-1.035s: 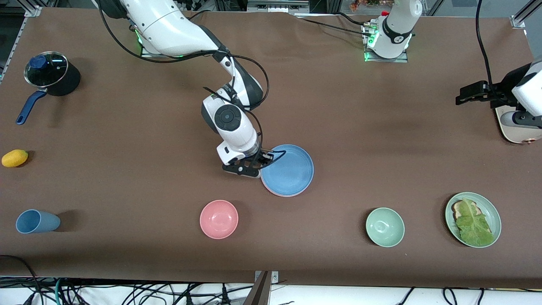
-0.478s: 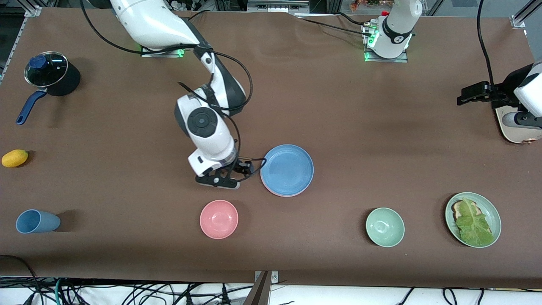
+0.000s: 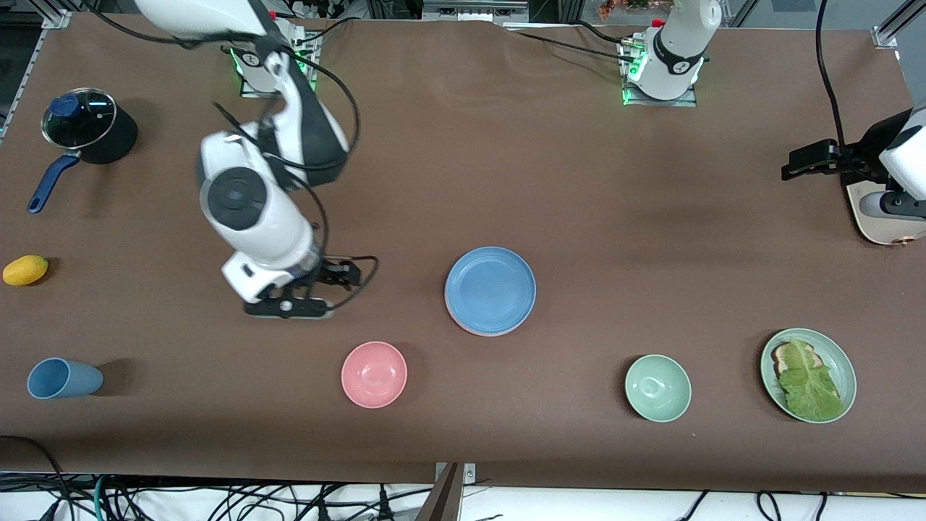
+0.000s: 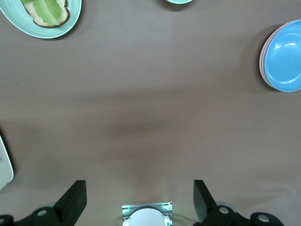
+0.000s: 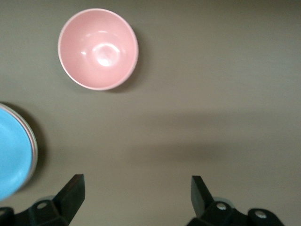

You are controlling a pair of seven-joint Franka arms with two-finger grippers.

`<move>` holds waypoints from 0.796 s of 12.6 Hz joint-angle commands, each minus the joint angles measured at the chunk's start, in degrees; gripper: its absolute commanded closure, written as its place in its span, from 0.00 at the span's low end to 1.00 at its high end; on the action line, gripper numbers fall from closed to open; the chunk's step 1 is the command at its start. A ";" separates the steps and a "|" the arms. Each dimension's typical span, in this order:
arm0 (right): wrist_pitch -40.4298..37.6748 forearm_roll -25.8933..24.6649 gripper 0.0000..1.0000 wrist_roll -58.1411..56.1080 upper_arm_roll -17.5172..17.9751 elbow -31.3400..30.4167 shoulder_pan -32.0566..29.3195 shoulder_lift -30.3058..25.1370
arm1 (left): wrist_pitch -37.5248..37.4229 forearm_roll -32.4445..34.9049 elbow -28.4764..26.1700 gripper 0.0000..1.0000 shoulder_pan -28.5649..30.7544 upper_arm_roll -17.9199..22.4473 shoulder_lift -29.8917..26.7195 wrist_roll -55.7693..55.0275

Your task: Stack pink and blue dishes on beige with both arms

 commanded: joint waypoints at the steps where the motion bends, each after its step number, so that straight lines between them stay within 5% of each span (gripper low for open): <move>1: -8.04 0.34 0.00 -4.98 -0.19 -3.94 -2.88 -8.73 | -0.23 -0.99 0.37 0.00 0.20 0.21 0.26 1.17; 7: -15.46 -0.27 0.00 -13.53 7.70 -12.19 -16.51 -23.41 | -0.32 -1.17 0.37 0.00 0.03 0.12 0.26 1.26; 10: -18.36 -1.85 0.00 -14.57 13.15 -11.59 -22.57 -25.61 | -0.32 -1.17 0.37 0.00 0.03 0.12 0.26 1.26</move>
